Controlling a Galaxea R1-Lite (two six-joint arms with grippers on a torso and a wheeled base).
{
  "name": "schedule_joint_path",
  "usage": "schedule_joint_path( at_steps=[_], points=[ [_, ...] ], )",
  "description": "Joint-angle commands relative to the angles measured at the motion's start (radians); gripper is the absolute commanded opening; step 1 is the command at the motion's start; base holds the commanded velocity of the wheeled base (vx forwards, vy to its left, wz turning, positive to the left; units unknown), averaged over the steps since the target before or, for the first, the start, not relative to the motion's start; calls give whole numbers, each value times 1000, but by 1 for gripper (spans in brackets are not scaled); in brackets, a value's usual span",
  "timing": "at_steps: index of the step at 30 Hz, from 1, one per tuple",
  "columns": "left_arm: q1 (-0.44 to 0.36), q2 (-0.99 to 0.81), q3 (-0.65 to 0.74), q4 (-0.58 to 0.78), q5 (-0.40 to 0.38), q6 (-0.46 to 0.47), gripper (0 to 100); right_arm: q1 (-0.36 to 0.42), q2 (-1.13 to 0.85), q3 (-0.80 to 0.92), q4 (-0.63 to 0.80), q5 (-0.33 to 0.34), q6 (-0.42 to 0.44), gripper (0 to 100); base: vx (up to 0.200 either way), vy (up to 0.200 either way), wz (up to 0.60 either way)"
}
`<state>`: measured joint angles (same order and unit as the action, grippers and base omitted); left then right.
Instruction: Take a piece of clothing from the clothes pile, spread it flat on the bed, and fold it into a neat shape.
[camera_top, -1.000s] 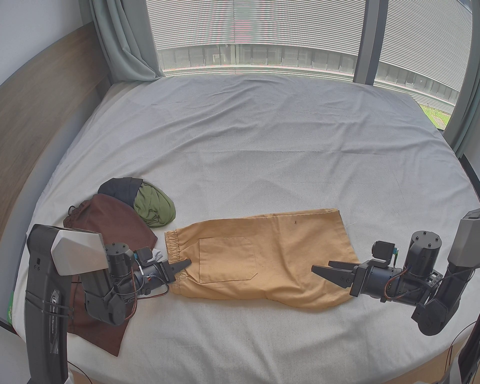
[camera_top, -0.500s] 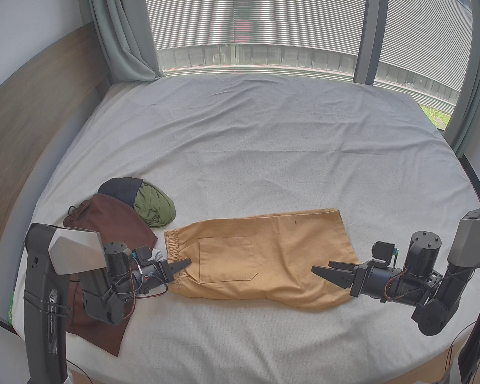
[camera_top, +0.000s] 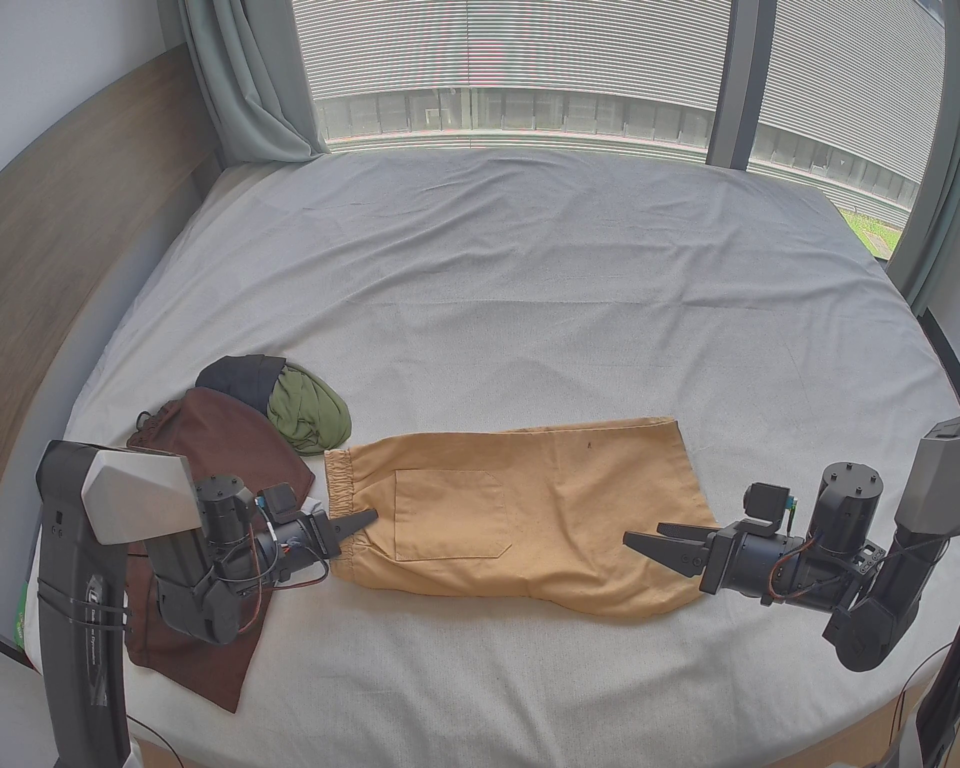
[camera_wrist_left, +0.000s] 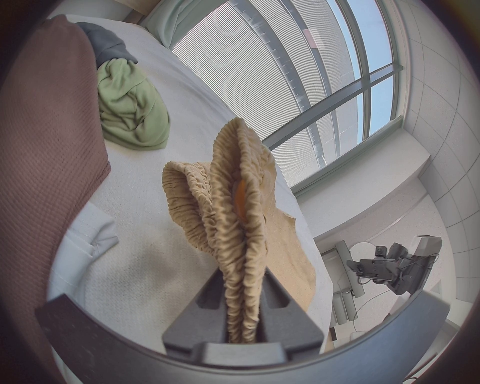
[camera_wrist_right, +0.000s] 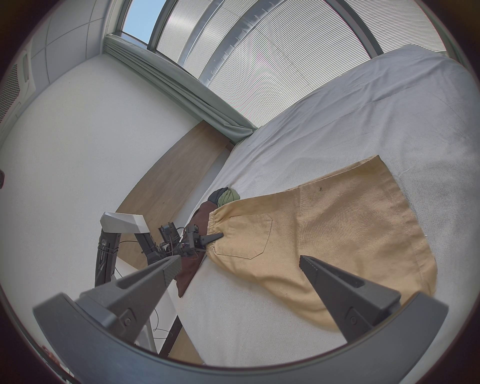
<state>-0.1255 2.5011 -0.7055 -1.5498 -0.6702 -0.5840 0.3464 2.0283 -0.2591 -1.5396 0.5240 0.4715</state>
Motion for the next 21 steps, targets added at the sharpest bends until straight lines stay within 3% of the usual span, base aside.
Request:
schedule_joint_path(
  at_steps=[1,5,21],
  points=[
    [29,-87,55,-1,-46,-7,0,0,1,0,-1,1,-1,100,0,0,0],
    [53,-128,83,-1,-111,-11,0,0,3,0,-1,1,-1,100,0,0,0],
    [104,-157,103,-1,-149,0,0,2,4,1,-1,1,-1,100,0,0,0]
  ],
)
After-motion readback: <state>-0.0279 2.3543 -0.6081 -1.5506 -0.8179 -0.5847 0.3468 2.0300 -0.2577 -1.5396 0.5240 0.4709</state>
